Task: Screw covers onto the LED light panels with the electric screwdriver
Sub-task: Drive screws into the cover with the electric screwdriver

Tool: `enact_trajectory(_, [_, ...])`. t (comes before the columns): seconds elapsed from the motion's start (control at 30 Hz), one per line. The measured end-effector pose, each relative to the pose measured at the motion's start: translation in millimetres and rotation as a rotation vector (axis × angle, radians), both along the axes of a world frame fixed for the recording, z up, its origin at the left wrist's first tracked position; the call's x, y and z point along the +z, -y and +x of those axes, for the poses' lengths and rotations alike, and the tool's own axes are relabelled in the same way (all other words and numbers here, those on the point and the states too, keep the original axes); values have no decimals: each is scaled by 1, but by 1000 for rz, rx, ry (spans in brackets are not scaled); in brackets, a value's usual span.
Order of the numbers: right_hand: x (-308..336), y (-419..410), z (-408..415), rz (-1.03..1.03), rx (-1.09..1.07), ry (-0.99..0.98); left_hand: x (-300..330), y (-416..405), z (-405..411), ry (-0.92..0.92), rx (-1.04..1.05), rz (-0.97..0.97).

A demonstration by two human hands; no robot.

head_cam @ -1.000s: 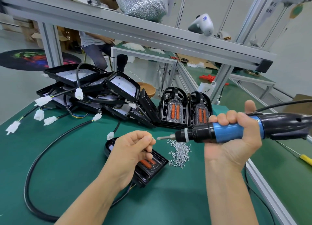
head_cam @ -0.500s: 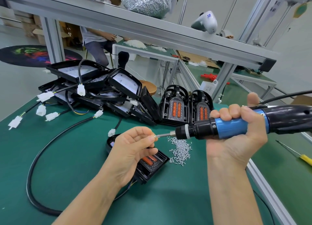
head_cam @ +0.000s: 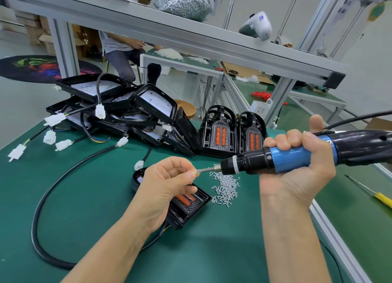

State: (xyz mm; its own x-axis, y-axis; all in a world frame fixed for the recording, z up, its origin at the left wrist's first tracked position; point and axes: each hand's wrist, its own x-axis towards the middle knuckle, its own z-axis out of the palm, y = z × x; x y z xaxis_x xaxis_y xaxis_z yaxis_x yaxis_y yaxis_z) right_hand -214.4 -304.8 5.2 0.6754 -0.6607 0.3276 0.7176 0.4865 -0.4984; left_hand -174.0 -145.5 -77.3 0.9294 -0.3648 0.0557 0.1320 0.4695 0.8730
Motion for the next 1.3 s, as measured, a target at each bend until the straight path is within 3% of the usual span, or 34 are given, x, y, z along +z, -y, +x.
enact_trajectory(0.37, [-4,0,2,-13,-5,3,-1,1,-3,77,104,34])
enact_trajectory(0.5, [-8,0,6,49,-39,-5,-1,4,-1,193,212,109])
enact_trajectory(0.63, [-15,2,8,65,-39,-31,-3,0,2,230,171,227])
enact_trajectory(0.73, [-19,4,9,67,-53,-39,-8,-10,11,294,139,398])
enact_trajectory(0.87, [-22,8,11,32,-80,-43,-26,-50,52,161,574,806])
enact_trajectory(0.97, [-28,8,15,-10,-103,-41,-45,-73,73,-132,355,1103])
enact_trajectory(1.1, [-37,1,27,-58,-111,-70,-42,-59,76,-260,88,1001])
enact_trajectory(1.3, [-46,-9,42,-148,-131,-92,-47,-44,72,-312,102,649])
